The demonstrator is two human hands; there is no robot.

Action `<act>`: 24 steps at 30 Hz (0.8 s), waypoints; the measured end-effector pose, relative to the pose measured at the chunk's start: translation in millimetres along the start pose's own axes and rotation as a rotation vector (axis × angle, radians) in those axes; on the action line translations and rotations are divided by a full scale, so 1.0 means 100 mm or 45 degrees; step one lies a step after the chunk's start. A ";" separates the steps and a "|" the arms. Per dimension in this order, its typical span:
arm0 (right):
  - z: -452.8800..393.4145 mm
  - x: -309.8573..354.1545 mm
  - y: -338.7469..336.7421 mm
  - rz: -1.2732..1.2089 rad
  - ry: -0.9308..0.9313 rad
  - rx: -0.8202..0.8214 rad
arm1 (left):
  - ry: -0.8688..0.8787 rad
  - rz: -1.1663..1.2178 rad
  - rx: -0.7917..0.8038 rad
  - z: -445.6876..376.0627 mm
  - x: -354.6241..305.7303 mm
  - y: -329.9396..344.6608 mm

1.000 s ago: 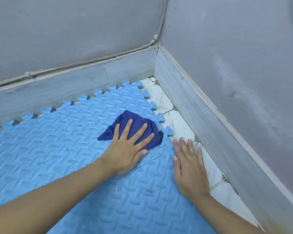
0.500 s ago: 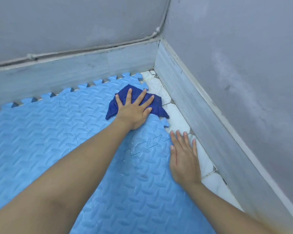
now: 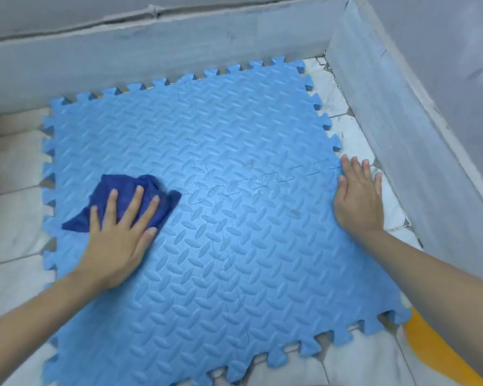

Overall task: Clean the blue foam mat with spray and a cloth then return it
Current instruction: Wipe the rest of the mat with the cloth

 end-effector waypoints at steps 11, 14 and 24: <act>0.03 0.00 -0.02 0.145 0.082 -0.059 | 0.064 -0.001 -0.148 0.60 -0.01 0.25; 0.24 0.05 -0.06 0.017 0.136 -0.085 | -0.315 0.155 -0.081 0.62 0.58 0.22; 1.26 -0.18 -0.13 0.280 -0.053 0.413 | 1.040 -0.099 -0.130 0.78 -1.29 0.35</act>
Point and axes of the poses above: each hand's wrist, its own z-axis away from the middle knuckle, its own y-axis out of the palm, x = y × z, the point moved 3 cm from there along -z, towards the middle knuckle, and after that the axes turned 2 degrees about x, right-handed, at the moved point
